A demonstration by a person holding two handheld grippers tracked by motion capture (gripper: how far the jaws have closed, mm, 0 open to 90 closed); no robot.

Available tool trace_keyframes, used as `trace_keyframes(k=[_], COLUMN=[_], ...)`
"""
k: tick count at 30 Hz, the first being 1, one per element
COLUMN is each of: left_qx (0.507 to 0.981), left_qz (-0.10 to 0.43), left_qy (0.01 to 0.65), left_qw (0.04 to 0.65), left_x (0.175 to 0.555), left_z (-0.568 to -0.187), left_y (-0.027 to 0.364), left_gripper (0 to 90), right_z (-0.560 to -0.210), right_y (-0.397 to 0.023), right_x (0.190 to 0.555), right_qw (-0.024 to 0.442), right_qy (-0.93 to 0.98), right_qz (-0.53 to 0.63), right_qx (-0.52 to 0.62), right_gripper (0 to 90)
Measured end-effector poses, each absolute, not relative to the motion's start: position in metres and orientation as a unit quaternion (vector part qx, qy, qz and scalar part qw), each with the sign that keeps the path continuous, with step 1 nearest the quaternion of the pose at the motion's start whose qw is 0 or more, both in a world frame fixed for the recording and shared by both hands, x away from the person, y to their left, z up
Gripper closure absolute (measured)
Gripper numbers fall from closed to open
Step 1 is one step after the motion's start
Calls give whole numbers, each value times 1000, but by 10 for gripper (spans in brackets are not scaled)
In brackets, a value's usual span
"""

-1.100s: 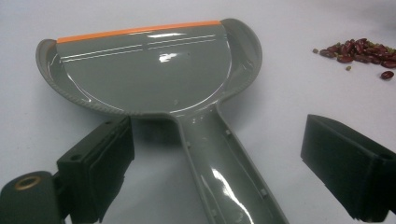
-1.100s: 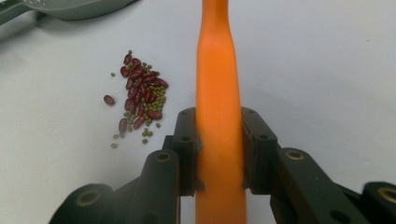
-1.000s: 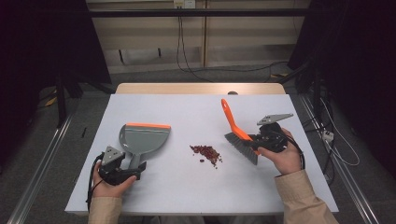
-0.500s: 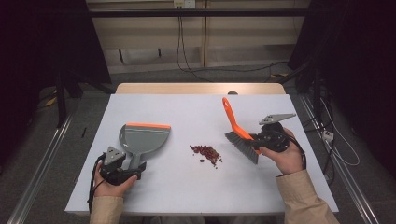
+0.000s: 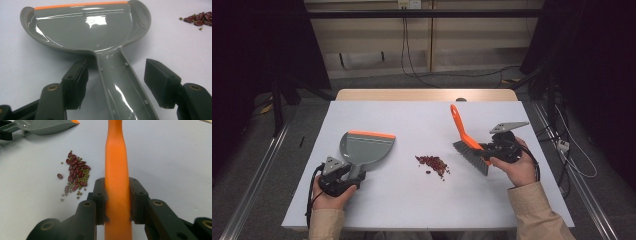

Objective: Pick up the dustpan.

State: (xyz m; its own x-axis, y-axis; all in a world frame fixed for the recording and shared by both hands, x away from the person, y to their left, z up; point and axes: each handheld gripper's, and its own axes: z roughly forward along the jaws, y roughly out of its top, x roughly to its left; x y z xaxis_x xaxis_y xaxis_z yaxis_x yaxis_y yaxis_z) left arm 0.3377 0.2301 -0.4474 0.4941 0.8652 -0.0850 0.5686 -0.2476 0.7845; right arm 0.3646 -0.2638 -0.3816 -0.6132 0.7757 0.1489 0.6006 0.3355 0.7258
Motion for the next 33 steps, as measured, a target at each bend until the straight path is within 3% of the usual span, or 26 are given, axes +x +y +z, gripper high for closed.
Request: trace_keyframes(k=[13,25,33], left_qx=[769,754,764], left_qz=[183,199,179], left_qy=[477,475,456], left_qw=[384,408,419], left_x=[343,342,340], left_z=[-449,-440,-433], left_y=[235,243,243], left_gripper=[580,619,622], right_z=[-384,-384,-385], right_y=[-267,-267,-267], right_x=[365,365,365], right_qw=[111,111,107], right_qy=[807,804,804], right_qz=[391,394,395], right_qx=[428,431,431], right_gripper=[713,714,714])
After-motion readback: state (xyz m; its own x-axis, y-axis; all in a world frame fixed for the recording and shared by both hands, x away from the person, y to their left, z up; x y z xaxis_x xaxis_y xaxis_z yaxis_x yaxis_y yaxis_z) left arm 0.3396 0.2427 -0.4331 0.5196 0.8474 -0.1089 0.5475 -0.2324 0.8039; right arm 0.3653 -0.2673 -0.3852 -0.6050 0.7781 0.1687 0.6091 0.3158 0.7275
